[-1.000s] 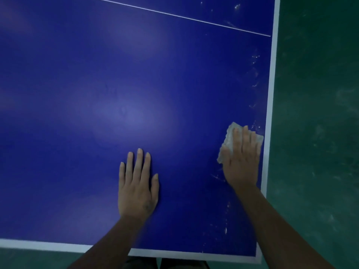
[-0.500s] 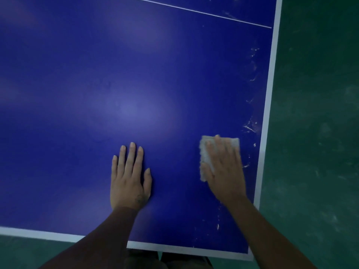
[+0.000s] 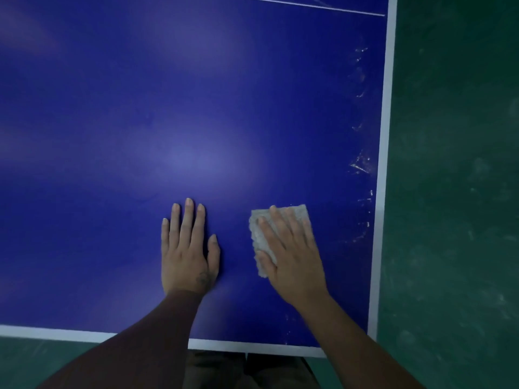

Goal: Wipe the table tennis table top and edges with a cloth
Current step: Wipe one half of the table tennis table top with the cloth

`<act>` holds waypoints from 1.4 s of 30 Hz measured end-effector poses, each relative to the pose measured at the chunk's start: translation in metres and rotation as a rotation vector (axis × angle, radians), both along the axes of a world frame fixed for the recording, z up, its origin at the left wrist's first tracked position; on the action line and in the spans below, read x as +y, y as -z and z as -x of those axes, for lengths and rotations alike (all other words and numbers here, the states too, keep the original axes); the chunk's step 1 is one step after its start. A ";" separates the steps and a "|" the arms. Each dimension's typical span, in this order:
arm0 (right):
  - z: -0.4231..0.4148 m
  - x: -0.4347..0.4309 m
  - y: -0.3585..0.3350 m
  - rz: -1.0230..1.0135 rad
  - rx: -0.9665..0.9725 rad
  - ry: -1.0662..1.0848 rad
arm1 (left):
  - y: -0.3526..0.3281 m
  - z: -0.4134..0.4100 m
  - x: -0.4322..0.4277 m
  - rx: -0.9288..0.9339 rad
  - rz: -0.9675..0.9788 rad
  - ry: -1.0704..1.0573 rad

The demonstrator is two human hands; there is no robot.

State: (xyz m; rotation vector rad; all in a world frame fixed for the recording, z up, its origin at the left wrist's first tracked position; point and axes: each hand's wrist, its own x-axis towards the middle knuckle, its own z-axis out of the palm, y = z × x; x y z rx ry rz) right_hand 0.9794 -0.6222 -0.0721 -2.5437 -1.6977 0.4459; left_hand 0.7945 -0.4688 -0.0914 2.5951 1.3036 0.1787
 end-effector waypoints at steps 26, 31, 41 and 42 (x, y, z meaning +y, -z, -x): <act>0.023 -0.155 -0.002 0.004 -0.147 0.556 | -0.015 0.027 -0.069 0.122 0.049 0.012; 0.099 -0.086 -0.007 0.019 -0.059 0.535 | -0.007 0.029 -0.070 0.104 0.045 0.006; 0.080 -0.187 -0.003 0.041 -0.046 0.285 | -0.009 0.028 -0.072 0.069 0.041 -0.005; 0.064 -0.202 -0.004 0.045 -0.058 0.347 | -0.009 0.028 -0.073 0.069 0.035 -0.006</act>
